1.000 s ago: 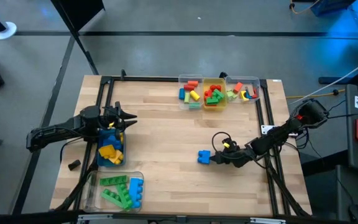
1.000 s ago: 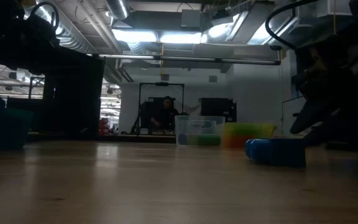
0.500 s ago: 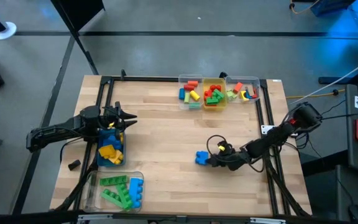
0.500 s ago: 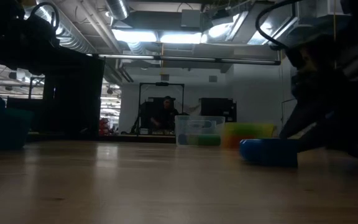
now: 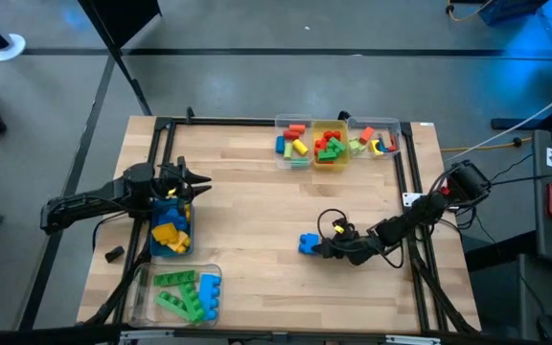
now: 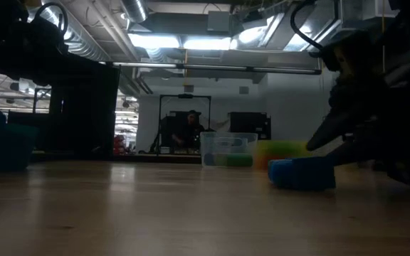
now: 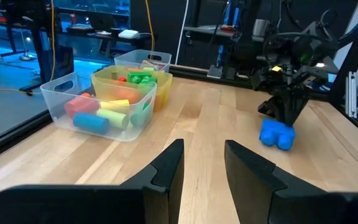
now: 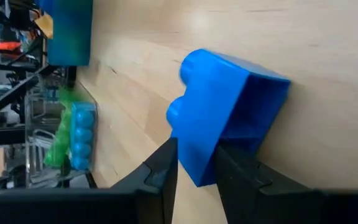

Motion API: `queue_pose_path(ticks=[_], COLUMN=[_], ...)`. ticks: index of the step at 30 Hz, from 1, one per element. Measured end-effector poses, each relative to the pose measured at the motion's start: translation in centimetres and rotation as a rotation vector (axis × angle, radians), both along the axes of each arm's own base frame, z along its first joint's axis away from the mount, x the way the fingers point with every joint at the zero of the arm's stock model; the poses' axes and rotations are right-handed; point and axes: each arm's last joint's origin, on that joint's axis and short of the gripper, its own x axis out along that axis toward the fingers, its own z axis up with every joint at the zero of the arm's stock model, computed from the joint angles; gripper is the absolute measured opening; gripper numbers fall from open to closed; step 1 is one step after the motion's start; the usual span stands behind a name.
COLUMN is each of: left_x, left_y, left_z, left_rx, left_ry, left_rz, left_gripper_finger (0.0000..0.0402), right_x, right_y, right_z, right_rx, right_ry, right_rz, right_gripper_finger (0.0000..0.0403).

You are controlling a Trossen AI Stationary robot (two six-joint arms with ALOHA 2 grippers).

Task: Sort blocks by size
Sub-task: Put the blue 2 stud game piece into the blue bin

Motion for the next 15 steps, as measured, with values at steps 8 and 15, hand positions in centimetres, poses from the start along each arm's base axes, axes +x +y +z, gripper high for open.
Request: queue_pose_path(ticks=[8,15], left_x=[0.0,0.0], left_y=[0.0,0.0], left_z=[0.0,0.0], left_rx=[0.0,0.0], left_ry=[0.0,0.0], left_rz=[0.0,0.0], left_gripper_finger=[0.01,0.01], right_x=[1.7,2.8], right_y=[1.0,1.4], right_z=[-0.2,-0.5], right_rx=[-0.013,-0.018], right_ry=[0.002,0.02], right_rz=[0.006,-0.026], right_gripper_finger=[0.0099,0.0099])
